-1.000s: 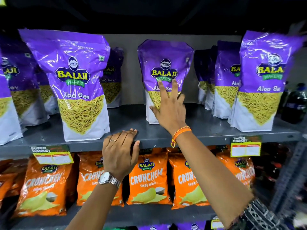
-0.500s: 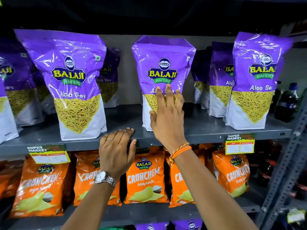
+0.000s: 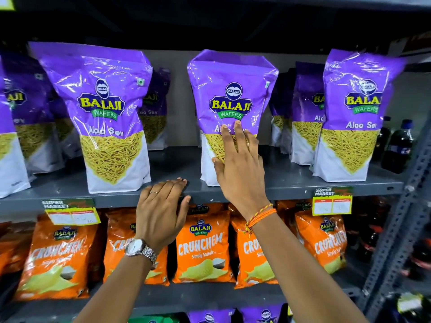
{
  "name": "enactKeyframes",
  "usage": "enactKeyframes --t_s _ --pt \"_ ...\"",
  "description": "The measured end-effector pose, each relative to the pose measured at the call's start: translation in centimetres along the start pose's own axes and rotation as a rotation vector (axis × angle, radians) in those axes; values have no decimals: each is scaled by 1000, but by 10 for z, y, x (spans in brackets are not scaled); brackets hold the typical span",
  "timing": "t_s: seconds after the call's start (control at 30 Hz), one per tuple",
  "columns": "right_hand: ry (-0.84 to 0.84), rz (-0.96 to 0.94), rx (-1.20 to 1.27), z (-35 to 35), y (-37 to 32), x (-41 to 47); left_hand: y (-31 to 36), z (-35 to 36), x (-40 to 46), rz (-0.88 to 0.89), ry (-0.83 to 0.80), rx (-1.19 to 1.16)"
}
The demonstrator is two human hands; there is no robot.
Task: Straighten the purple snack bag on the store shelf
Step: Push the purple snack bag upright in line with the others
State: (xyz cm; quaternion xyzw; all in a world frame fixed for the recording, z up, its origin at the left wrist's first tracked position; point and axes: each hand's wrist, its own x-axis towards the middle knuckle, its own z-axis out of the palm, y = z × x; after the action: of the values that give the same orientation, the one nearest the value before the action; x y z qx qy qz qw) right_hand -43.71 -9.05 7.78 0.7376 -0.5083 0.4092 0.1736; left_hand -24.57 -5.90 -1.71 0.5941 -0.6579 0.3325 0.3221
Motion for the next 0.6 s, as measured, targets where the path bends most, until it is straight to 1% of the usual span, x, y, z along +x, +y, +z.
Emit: enactKeyframes --t_s 0.2,0.6 --pt "-1 0 -3 -7 -1 -7 6 -3 1 -61 -35 -35" --pt "0 9 -31 -8 -3 -7 8 -2 0 -90 -48 -57"
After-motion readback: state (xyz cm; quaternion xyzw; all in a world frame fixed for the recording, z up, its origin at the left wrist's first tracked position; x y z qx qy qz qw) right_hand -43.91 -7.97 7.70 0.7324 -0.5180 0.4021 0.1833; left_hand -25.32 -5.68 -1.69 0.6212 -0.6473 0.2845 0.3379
